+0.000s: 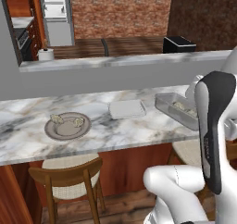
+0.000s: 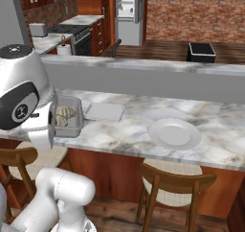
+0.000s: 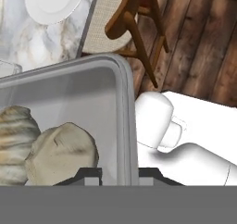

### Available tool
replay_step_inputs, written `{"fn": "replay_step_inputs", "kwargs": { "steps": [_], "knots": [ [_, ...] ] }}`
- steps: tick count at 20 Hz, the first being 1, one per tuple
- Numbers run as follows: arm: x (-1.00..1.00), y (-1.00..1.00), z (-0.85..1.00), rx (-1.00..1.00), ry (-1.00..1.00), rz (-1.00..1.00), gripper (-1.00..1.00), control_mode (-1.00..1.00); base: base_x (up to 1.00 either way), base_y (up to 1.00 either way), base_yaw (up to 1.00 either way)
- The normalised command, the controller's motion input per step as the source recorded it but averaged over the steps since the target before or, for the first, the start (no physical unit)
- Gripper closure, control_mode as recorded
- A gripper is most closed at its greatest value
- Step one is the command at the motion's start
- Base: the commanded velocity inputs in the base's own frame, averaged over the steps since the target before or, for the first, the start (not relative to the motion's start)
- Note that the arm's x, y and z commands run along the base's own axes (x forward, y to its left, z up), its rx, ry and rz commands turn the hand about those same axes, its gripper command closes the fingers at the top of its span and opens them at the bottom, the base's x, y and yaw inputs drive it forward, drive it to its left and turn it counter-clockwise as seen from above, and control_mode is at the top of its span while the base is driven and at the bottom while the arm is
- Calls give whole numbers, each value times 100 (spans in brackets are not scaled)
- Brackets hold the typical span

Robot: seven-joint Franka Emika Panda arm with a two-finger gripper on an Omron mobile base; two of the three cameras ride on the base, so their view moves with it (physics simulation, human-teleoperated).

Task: Place two dumplings into each of the tupperware containers and then place the containers in the fridge.

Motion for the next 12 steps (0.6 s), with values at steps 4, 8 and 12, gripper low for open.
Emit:
{"fn": "replay_step_inputs", "kwargs": {
  "steps": [4,8,12],
  "knots": [
    [0,-5,32,2,0,0,100,-100,0,0,0],
    [-16,-12,0,0,-3,0,100,-100,0,0,0],
    [-29,-1,0,-3,-5,-4,100,-100,0,0,0]
  ]
}}
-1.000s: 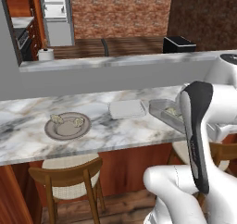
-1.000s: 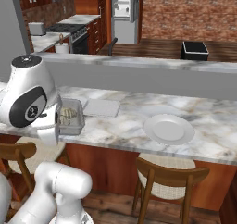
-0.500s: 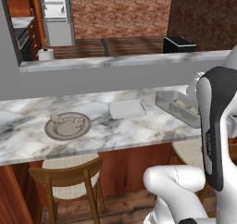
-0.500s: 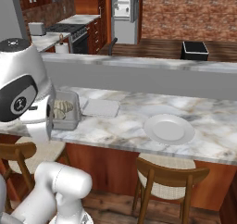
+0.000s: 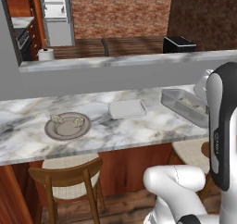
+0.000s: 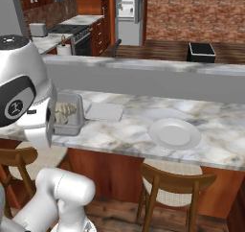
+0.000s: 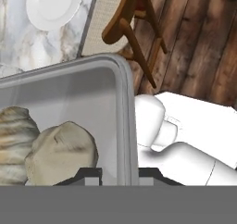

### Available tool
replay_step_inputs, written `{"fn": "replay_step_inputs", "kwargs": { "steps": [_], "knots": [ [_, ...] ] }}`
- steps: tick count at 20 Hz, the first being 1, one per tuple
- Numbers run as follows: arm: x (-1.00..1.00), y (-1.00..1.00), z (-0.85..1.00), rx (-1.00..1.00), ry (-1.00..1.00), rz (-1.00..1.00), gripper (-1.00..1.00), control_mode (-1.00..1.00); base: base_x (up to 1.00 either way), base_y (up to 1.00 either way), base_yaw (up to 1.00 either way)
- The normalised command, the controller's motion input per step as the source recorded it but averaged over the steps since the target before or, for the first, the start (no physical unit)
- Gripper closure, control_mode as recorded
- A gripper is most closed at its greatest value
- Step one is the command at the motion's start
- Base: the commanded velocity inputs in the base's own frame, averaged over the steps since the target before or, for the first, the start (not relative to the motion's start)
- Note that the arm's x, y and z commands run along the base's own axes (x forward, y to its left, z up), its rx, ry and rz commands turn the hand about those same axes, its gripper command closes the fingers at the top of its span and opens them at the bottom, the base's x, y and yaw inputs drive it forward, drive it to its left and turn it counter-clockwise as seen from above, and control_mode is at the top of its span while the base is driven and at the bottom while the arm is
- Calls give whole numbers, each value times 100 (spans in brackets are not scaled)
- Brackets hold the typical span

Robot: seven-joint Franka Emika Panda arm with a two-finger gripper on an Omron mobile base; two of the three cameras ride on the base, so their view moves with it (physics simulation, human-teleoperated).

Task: Place two dumplings into each of the tupperware containers and then place the containers in the fridge.

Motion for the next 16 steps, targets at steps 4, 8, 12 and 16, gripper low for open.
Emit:
{"fn": "replay_step_inputs", "kwargs": {
  "steps": [4,8,12,16],
  "knots": [
    [-25,1,-2,-8,-3,-12,100,-100,0,0,0],
    [-10,0,-1,-4,-1,-6,100,-100,0,0,0],
    [0,0,0,0,0,0,100,-100,0,0,0],
    [0,0,0,0,0,0,100,-100,0,0,0]
  ]
}}
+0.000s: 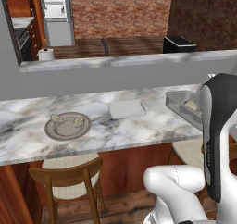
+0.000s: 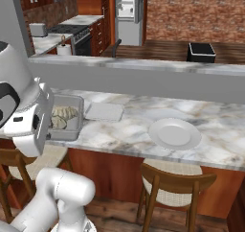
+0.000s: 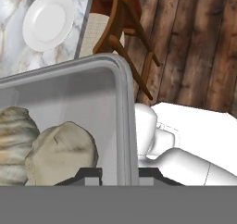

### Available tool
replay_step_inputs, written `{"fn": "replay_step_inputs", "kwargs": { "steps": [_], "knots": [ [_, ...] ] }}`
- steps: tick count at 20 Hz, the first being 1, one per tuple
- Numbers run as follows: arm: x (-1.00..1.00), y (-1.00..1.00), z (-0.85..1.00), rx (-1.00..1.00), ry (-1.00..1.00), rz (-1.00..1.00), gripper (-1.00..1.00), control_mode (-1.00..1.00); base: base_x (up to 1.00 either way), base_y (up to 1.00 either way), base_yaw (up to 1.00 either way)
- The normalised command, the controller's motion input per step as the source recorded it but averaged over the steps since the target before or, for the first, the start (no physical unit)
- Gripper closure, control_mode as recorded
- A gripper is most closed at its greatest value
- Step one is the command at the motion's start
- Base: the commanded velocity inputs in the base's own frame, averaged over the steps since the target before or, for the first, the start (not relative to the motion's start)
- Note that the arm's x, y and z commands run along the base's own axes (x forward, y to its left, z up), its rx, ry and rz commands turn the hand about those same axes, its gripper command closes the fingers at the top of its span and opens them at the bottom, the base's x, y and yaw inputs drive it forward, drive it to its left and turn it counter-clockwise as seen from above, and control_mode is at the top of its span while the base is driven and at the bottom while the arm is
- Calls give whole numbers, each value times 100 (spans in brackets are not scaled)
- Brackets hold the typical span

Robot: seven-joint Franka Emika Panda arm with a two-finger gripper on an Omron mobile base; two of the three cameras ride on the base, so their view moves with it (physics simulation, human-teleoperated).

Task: Place two dumplings into each of the tupperware containers and then place the containers in the fridge.

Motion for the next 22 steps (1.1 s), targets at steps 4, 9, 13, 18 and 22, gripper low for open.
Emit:
{"fn": "replay_step_inputs", "kwargs": {
  "steps": [4,9,13,18,22],
  "knots": [
    [-1,0,0,0,0,0,100,-100,0,0,0],
    [0,0,0,0,0,0,100,100,-58,-4,-7],
    [0,0,0,0,0,0,100,100,-80,-10,-14],
    [0,0,0,0,0,0,100,100,-85,-42,-16],
    [0,0,0,0,0,0,100,100,-10,-18,-5]
  ]
}}
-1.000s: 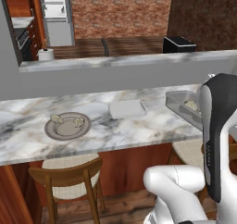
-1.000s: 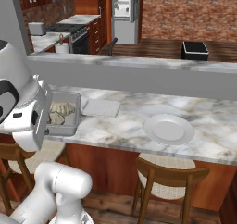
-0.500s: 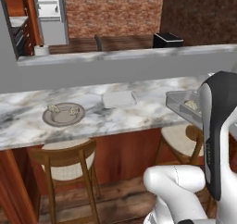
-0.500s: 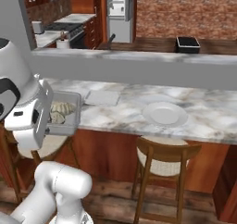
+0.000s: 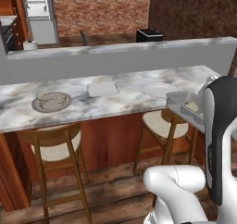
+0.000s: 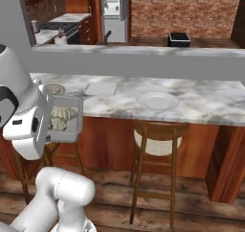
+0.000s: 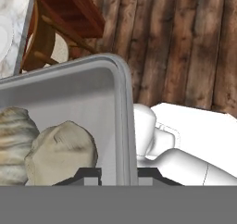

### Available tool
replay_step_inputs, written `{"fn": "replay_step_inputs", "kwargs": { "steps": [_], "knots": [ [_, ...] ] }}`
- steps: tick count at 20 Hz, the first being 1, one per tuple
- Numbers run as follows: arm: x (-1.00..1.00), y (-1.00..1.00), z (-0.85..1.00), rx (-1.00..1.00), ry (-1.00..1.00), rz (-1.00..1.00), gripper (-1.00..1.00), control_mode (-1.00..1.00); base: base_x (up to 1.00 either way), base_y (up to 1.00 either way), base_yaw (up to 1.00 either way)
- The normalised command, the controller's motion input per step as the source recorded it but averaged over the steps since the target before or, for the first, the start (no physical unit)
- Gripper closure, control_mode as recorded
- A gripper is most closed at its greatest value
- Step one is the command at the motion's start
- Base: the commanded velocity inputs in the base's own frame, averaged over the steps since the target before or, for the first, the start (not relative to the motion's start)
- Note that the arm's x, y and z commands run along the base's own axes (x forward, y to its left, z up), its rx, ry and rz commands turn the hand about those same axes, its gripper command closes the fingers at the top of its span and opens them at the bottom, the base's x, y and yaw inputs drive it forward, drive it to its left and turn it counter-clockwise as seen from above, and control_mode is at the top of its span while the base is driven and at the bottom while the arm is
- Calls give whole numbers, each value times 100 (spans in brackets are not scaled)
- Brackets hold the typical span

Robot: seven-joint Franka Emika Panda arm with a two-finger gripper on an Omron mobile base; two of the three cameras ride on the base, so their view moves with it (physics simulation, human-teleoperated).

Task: Place two dumplings into each of the tupperware containers and then place the containers in the fridge.

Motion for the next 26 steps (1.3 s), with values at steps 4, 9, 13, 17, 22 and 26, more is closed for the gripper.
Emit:
{"fn": "replay_step_inputs", "kwargs": {
  "steps": [4,9,13,17,22,26],
  "knots": [
    [0,0,0,0,0,0,100,100,4,-12,-18],
    [0,0,0,0,0,0,100,100,0,-68,-8],
    [0,0,0,0,0,0,100,100,0,-100,1],
    [0,0,0,0,0,0,100,100,0,-100,4],
    [0,0,0,0,0,0,100,100,-1,-97,5],
    [0,0,0,0,0,0,100,100,0,-96,6]
  ]
}}
